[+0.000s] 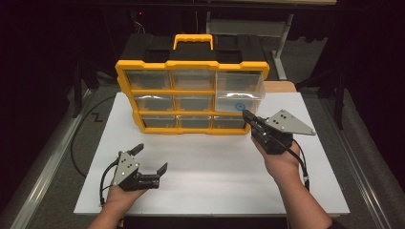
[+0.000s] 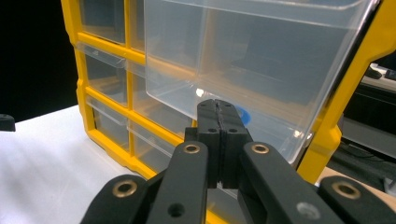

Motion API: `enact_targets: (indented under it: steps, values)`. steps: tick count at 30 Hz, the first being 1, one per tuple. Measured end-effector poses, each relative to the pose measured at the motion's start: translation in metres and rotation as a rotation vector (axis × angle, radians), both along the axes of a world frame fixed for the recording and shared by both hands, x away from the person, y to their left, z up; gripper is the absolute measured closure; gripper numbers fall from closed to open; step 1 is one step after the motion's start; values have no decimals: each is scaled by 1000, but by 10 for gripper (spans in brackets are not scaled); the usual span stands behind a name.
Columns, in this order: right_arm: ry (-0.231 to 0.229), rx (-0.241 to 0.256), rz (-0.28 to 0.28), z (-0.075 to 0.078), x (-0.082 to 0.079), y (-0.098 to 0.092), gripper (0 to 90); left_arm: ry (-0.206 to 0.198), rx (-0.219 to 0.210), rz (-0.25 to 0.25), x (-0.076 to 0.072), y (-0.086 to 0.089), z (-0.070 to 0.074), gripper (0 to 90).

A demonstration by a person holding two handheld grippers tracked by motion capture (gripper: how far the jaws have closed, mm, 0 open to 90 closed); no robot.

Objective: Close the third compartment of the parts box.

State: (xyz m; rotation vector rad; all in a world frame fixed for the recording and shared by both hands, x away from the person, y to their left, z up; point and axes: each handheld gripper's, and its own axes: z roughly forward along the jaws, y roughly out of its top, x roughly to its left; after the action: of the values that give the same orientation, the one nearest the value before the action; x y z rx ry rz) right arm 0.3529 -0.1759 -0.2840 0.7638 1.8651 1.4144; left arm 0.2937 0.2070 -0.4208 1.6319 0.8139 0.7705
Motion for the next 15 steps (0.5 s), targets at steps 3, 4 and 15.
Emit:
enact_targets:
  steps: [3, 4, 15]
  values:
    - [-5, -2, -3, 2, 1, 1, 900, -1, -1, 1, 0, 0, 0, 3]
    - [-6, -1, -4, 2, 1, 1, 900, -1, -1, 2, 0, 0, 0, 3]
    - [-13, 0, -20, 6, 4, 2, 900, -2, -2, 0, 0, 0, 0, 3]
